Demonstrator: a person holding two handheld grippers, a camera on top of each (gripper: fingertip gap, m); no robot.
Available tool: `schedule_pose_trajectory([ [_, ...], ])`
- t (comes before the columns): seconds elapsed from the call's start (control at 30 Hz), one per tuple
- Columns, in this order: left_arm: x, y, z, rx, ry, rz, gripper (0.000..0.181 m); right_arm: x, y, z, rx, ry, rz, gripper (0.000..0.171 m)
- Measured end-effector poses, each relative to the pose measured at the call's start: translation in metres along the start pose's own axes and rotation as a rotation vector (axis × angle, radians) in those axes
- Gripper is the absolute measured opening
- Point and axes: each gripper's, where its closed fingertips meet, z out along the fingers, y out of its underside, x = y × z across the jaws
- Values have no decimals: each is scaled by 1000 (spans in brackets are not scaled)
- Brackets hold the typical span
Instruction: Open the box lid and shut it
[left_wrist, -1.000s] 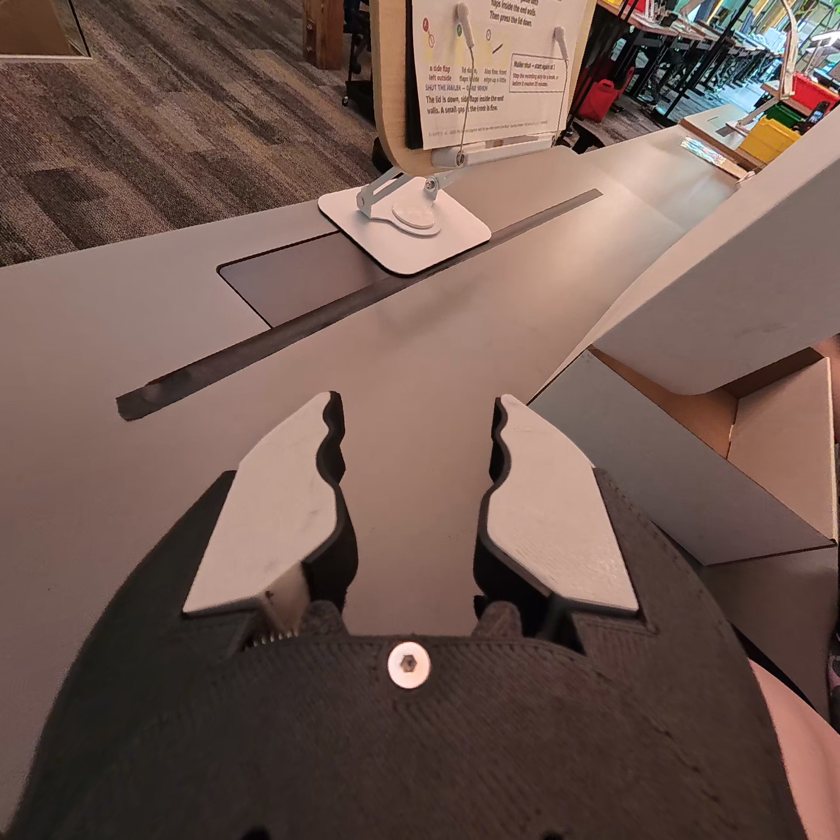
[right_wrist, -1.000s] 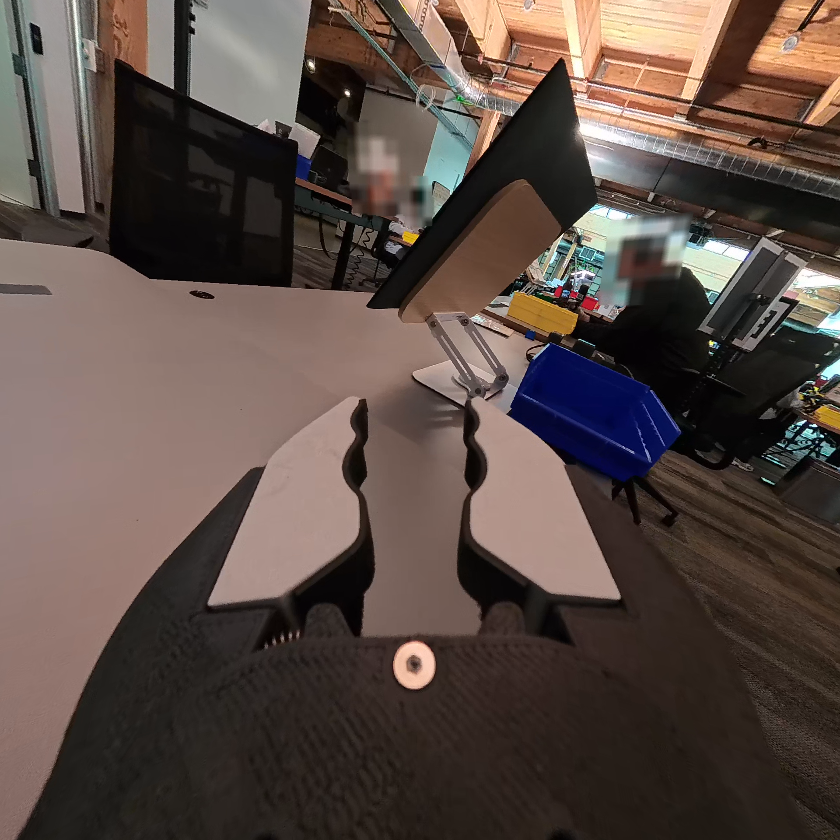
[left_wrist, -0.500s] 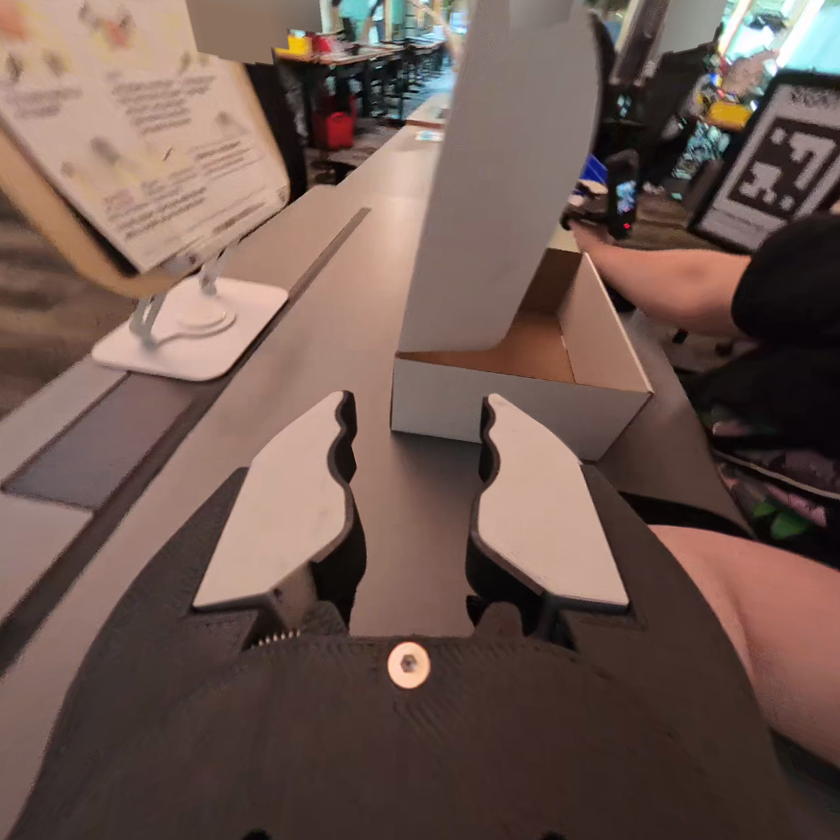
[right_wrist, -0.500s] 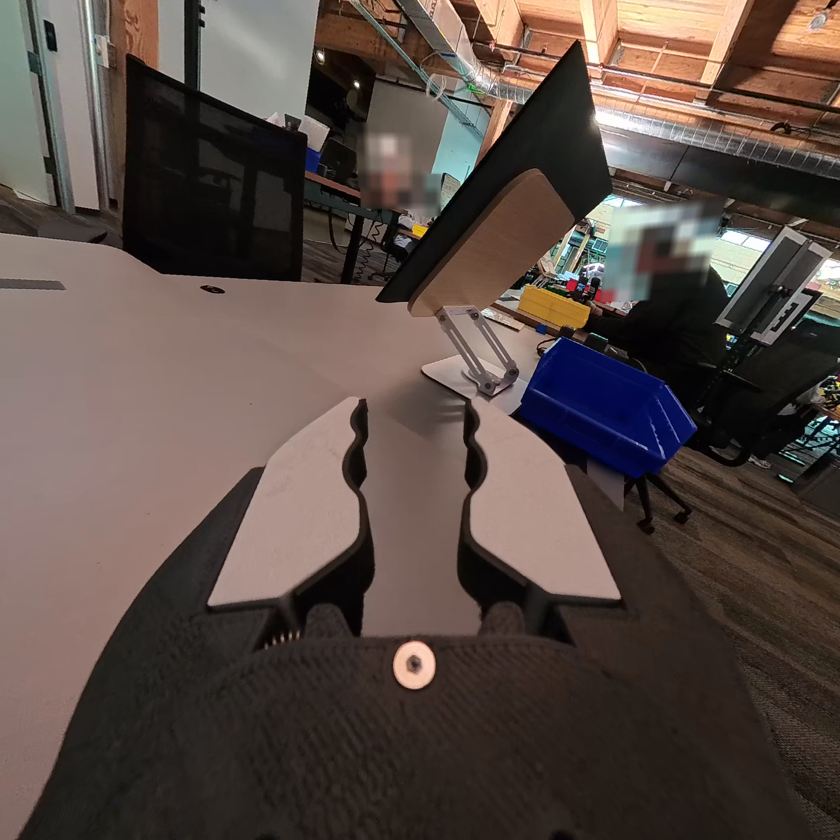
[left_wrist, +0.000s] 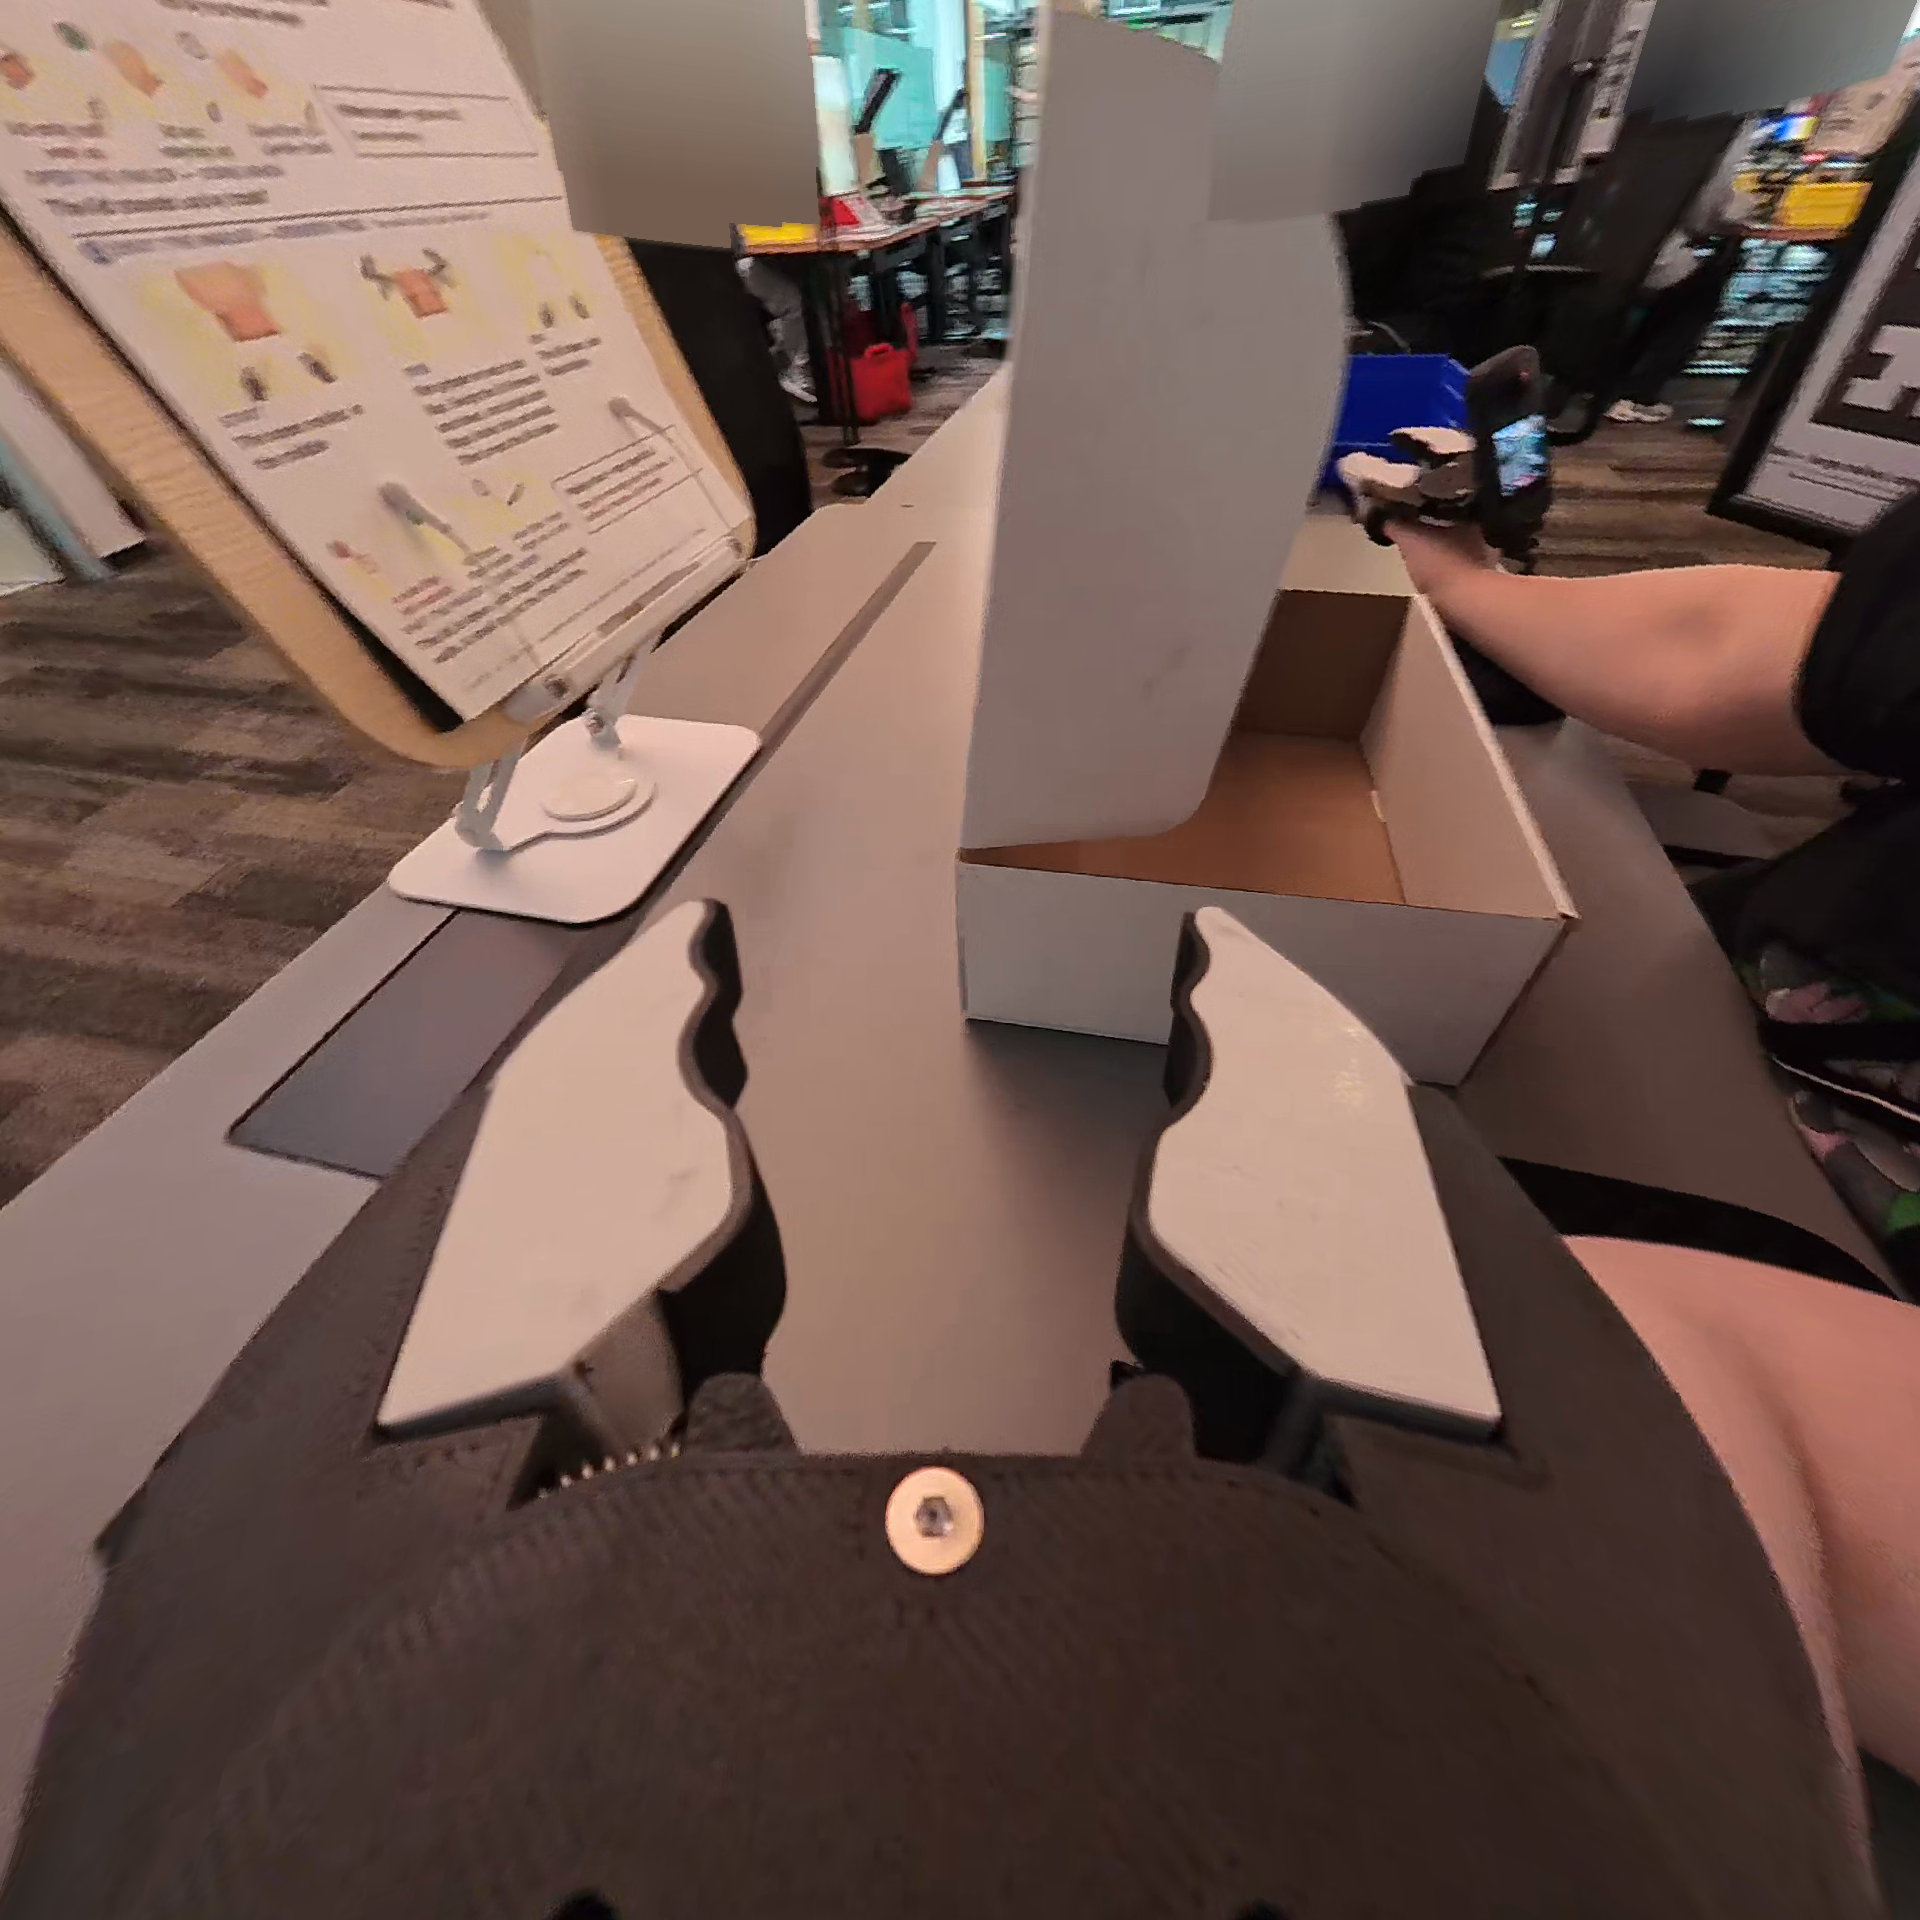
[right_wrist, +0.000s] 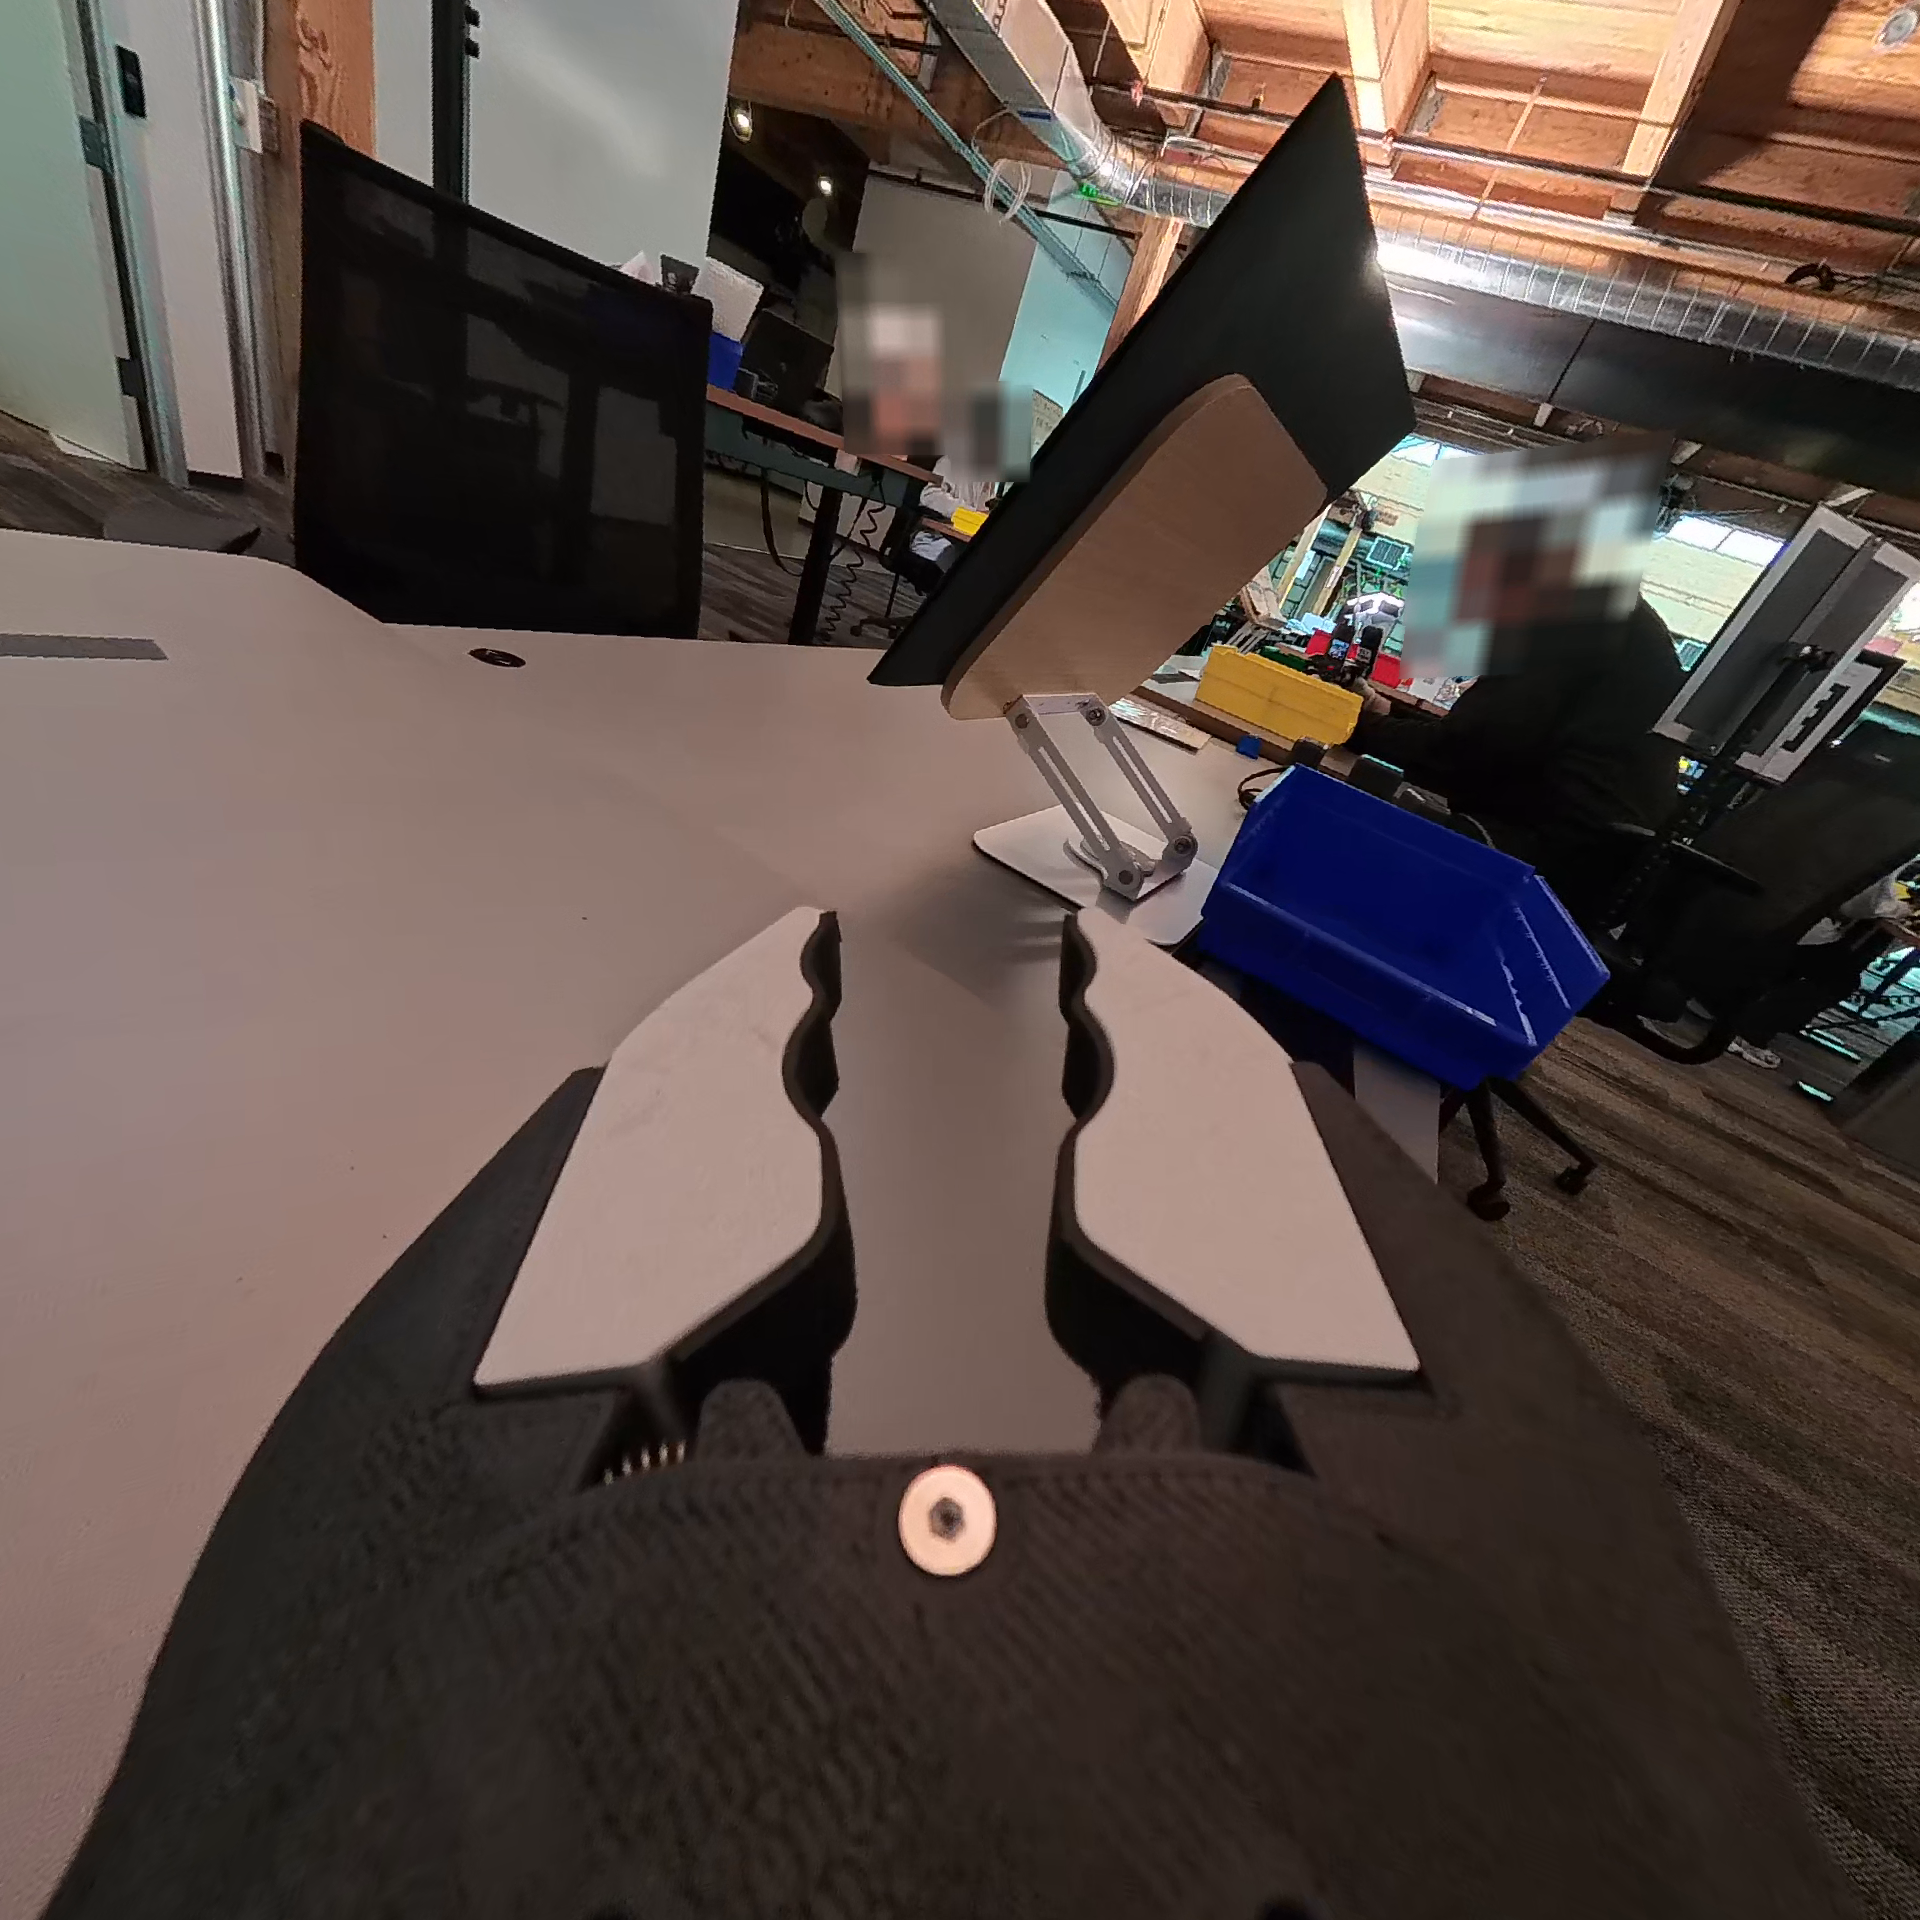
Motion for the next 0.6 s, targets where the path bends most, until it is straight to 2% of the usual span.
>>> schedule_pose_trajectory([
  [0.07, -11, 1, -2, -5, -70, -23, 83, 0, 0, 0, 1, 0, 4, 40],
  [0.6, -19, 15, -2, -64, -107, -101, 84, -3, 2, 1, -10, -14, 1, 40],
])
